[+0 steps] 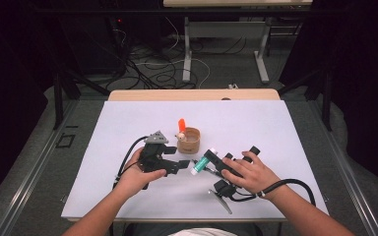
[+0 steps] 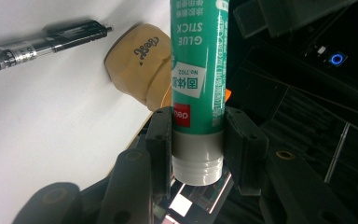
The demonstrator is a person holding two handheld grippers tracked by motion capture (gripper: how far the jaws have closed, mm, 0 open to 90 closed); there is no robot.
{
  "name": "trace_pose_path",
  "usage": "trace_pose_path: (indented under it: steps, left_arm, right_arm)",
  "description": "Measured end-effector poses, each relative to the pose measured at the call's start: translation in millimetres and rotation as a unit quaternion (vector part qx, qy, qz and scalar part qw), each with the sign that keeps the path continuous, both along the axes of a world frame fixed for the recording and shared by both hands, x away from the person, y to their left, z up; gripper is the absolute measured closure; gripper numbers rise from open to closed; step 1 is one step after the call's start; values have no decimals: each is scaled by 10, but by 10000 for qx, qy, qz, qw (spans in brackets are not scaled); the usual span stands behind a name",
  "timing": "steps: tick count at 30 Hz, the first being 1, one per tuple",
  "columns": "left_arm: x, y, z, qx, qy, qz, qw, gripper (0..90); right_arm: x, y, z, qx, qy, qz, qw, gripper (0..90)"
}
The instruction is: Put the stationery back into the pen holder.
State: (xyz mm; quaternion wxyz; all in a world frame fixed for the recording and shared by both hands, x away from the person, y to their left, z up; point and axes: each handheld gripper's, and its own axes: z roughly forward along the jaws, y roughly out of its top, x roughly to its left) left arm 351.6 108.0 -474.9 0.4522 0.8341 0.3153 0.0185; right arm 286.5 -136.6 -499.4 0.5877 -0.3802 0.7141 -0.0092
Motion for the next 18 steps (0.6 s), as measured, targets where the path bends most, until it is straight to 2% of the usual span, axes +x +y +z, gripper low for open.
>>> trace_pose_path:
  steps: [1, 2, 3, 4, 5, 8, 9, 12, 13, 14, 15, 18]
  left_arm:
    - [-3, -31, 12, 31, 50, -49, 10000, 246]
    - [0, -59, 24, 78, 42, -150, 9998, 261]
    - [-3, -90, 33, 128, 58, -233, 9996, 266]
    - [-6, -118, 42, 221, 64, -294, 9993, 272]
    - [-10, -144, 49, 319, 69, -337, 9989, 278]
    - [-12, -207, 69, 449, 94, -523, 9976, 282]
    - [-12, -224, 81, 471, 159, -606, 9969, 295]
    - [-15, -295, 94, 598, 203, -717, 9954, 299]
    - [-19, -325, 88, 575, 233, -758, 9952, 306]
    - [-8, -347, 92, 654, 226, -853, 9940, 319]
    - [-9, -367, 100, 745, 294, -881, 9929, 321]
    - [2, -428, 95, 767, 410, -919, 9920, 341]
  right_arm:
    - [130, 9, -71, 357, 261, 939, 9946, 653]
    - [140, 6, -101, 453, 312, 1019, 9933, 652]
    - [70, -1, -72, 206, 197, 571, 9980, 653]
    - [20, 16, -37, -83, 75, 333, 9994, 652]
    - [4, 30, -28, -190, 31, 306, 9993, 653]
    - [19, 33, -72, -112, 8, 594, 9982, 653]
    - [21, 40, -76, -166, -23, 683, 9975, 653]
    - [-1, 54, -90, -282, -86, 707, 9971, 652]
    - [-9, 56, -97, -312, -101, 694, 9971, 652]
    - [-11, 63, -104, -336, -137, 735, 9966, 653]
    - [-14, 63, -115, -340, -129, 741, 9966, 653]
    - [-29, 70, -139, -439, -144, 761, 9960, 653]
